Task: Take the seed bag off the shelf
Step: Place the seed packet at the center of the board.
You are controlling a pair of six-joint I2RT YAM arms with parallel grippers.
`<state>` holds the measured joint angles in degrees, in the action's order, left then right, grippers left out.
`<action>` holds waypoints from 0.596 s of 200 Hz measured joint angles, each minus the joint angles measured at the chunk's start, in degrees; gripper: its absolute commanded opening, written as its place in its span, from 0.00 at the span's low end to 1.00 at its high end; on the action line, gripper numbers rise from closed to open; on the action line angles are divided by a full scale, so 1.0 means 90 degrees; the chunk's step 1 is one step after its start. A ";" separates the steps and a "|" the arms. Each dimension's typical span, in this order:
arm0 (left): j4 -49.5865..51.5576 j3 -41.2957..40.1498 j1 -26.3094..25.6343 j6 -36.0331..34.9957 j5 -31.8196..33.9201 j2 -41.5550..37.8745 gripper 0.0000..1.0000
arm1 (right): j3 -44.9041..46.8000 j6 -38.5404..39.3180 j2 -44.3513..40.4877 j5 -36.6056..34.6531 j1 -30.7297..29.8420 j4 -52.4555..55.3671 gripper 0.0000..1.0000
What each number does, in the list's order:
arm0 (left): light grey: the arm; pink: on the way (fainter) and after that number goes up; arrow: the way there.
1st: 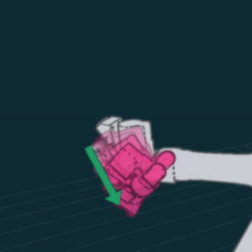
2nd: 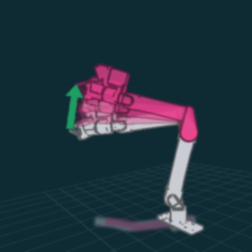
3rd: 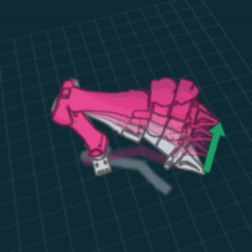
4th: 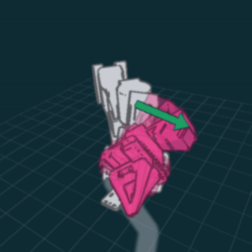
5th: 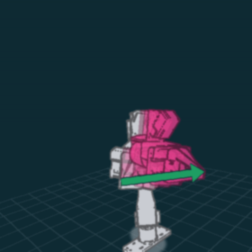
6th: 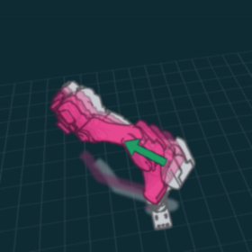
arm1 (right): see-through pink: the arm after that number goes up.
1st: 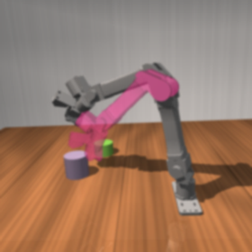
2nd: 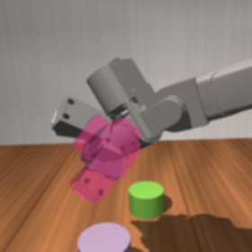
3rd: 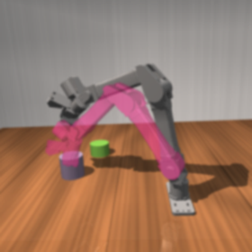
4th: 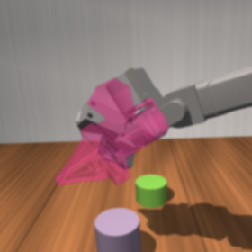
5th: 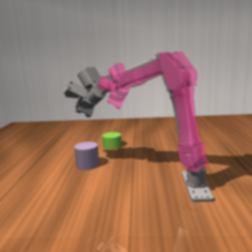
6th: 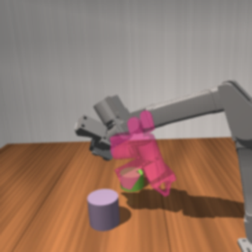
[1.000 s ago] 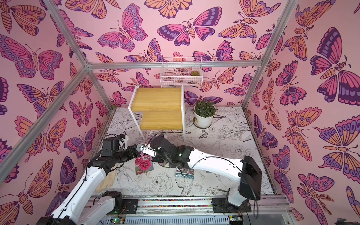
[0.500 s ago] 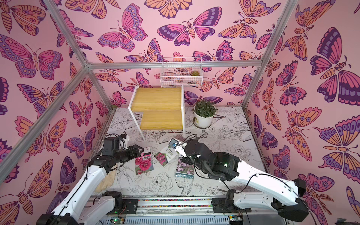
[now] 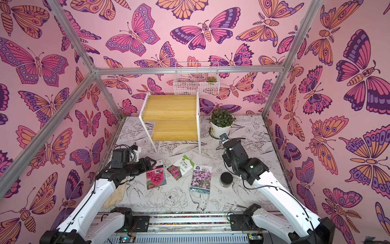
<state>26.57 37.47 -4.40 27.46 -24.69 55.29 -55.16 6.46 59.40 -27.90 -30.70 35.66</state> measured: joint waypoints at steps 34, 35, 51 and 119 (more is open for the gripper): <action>-0.0029 0.0022 0.0000 -0.0005 -0.0044 0.0209 0.72 | -0.0034 -0.0136 0.1299 0.0440 0.0563 -0.0393 0.00; -0.0032 0.0022 0.0000 -0.0005 -0.0046 0.0211 0.72 | -0.0039 -0.0138 0.1370 0.0457 0.0568 -0.0415 0.00; -0.0068 0.0029 0.0000 -0.0005 -0.0046 0.0308 0.72 | -0.0165 -0.0202 0.2101 0.0733 0.0568 -0.0631 0.00; -0.0146 0.0129 0.0000 -0.0005 -0.0046 0.0512 0.72 | -0.0306 -0.0578 0.3390 0.2018 0.0578 -0.1579 0.01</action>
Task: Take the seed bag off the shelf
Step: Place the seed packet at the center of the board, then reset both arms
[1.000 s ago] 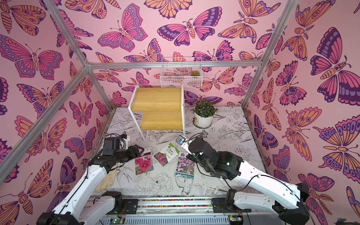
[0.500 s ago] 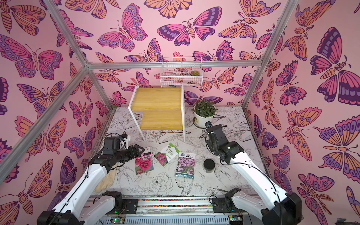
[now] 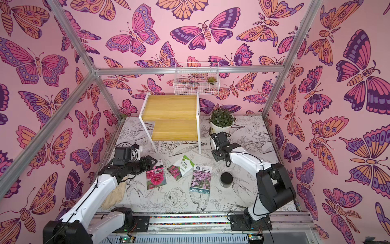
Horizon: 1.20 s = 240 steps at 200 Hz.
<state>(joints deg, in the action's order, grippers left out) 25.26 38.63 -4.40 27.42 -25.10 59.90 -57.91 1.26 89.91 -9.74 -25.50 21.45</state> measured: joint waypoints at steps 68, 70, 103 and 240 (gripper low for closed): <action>0.0002 0.0039 0.0000 -0.0019 0.0032 0.0107 0.73 | -0.0027 -0.0563 0.0709 0.0682 -0.0002 -0.0408 0.71; 0.0002 0.0044 0.0000 -0.0019 0.0034 0.0109 0.73 | -0.0017 -0.0578 0.0690 0.0699 -0.0002 -0.0418 0.75; 0.0000 0.0260 0.0000 -0.0036 0.0104 0.0323 1.00 | 0.0413 -0.0741 0.0002 0.0894 -0.0002 -0.0619 0.99; -0.5622 -0.1469 0.1061 -0.2178 0.2739 0.2737 1.00 | 0.3031 -0.0806 -0.0413 0.1960 0.3298 -0.4733 0.99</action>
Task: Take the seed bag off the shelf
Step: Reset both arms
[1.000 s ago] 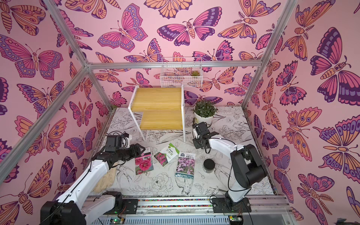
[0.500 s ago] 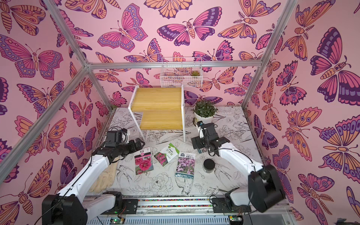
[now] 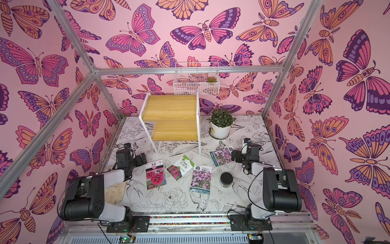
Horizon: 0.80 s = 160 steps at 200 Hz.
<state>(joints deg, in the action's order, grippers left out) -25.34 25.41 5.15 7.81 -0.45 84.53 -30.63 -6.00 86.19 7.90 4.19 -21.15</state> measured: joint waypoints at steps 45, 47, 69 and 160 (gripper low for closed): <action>-0.2200 -0.0525 -0.0148 -0.0432 -0.0187 0.0352 1.00 | 0.0971 0.0155 0.0056 -0.0461 -0.0189 -0.2188 0.99; -0.2256 -0.0527 -0.0158 -0.0444 -0.0187 0.0355 1.00 | 0.0971 0.0180 0.0056 -0.0471 -0.0206 -0.2239 0.99; -0.2572 -0.0525 -0.0233 -0.0500 -0.0080 0.0362 1.00 | 0.0933 0.0265 0.0053 -0.0532 -0.0306 -0.2518 0.99; -0.2846 -0.0517 -0.0367 -0.0593 0.0223 0.0372 1.00 | 0.0913 0.0338 0.0053 -0.0617 -0.0311 -0.2727 0.99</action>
